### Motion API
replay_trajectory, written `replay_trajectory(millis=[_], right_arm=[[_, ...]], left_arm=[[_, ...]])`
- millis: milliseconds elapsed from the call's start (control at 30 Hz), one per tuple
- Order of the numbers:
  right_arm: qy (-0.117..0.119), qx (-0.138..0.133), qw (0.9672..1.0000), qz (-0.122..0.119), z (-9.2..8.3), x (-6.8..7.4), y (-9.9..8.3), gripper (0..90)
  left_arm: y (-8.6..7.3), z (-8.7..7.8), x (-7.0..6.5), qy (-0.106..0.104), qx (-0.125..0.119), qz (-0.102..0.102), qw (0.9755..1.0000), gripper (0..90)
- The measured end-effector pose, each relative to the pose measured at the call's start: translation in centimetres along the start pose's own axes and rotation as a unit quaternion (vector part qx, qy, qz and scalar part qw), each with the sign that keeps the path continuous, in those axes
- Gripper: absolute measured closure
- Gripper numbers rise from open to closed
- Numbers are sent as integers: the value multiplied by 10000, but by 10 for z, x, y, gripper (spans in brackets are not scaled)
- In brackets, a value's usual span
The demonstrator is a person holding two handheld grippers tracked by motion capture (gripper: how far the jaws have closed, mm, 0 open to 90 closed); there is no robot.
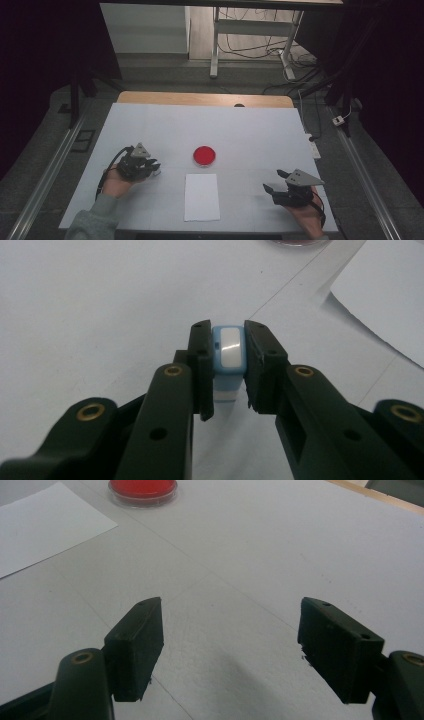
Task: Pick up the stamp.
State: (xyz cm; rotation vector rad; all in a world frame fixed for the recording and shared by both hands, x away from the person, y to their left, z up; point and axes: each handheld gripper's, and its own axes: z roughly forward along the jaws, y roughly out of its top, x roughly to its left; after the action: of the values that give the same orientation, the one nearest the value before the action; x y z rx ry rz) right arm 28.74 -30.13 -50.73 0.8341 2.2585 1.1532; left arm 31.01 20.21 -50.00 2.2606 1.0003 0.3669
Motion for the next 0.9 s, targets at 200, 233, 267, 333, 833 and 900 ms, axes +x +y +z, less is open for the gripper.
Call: replay_trajectory(millis=[200,233,267,333,833,900], right_arm=[[1,-37,10000,-2,0,0,0,262],[1,-37,10000,-2,0,0,0,262],[2,-39,10000,-8,1,0,-1,262],[0,-41,10000,-12,1,1,-1,262],[-39,-21,10000,-44,1,1,-1,262],[-42,-35,10000,-48,1,1,-1,262]], left_arm=[[0,-1,0,12,-12,11,10000,752],[0,-1,-1,7,-22,6,10000,752],[1,-1,-1,1,-35,4,10000,753],[1,-2,-1,0,-51,0,10000,753],[5,-11,-4,-123,-308,-31,9994,754],[5,-12,-5,-133,-346,-36,9993,754]])
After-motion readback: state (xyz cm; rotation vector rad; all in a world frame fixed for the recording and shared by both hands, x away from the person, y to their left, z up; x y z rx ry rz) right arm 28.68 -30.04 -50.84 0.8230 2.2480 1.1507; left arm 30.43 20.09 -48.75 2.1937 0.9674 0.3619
